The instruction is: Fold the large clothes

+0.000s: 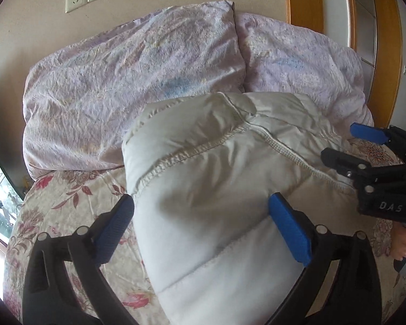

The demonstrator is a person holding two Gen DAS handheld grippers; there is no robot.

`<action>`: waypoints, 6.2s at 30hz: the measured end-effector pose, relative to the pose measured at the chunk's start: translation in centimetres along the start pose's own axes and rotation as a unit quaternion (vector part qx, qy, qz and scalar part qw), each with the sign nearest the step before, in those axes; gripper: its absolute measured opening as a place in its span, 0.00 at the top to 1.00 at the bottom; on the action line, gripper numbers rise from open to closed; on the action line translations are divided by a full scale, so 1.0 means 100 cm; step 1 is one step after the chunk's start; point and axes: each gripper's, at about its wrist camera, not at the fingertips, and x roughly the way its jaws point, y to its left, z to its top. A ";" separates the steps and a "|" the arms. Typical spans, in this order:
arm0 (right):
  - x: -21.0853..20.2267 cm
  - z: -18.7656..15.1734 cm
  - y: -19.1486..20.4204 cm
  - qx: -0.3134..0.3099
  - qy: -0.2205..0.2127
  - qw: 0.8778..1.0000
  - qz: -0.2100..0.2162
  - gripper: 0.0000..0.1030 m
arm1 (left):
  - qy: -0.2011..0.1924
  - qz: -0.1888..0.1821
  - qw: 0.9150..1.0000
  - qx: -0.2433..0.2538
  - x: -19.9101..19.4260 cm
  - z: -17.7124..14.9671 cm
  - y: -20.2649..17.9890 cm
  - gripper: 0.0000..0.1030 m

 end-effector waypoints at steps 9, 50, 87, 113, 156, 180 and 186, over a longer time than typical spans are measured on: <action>0.058 -0.028 -0.018 0.027 0.051 0.998 0.036 0.14 | 0.017 0.008 1.000 -0.009 0.044 -0.001 -0.005 0.02; -0.100 -0.101 -0.019 0.158 0.036 0.987 -0.016 0.01 | 0.005 0.022 1.000 -0.020 -0.087 -0.087 -0.011 0.02; -0.173 -0.147 0.009 0.190 0.024 0.981 0.036 0.01 | 0.028 -0.011 0.998 -0.062 -0.146 -0.115 -0.018 0.02; -0.160 -0.144 0.003 0.221 0.037 0.972 0.076 0.01 | 0.029 -0.017 0.997 -0.069 -0.142 -0.113 -0.013 0.02; -0.158 -0.144 0.004 0.208 0.034 0.976 0.058 0.01 | 0.038 -0.028 0.997 -0.064 -0.135 -0.116 -0.016 0.02; -0.157 -0.144 0.004 0.210 0.034 0.975 0.057 0.01 | 0.041 -0.030 0.997 -0.061 -0.135 -0.115 -0.016 0.02; -0.157 -0.144 0.004 0.210 0.034 0.975 0.057 0.01 | 0.040 -0.029 0.997 -0.060 -0.135 -0.115 -0.017 0.02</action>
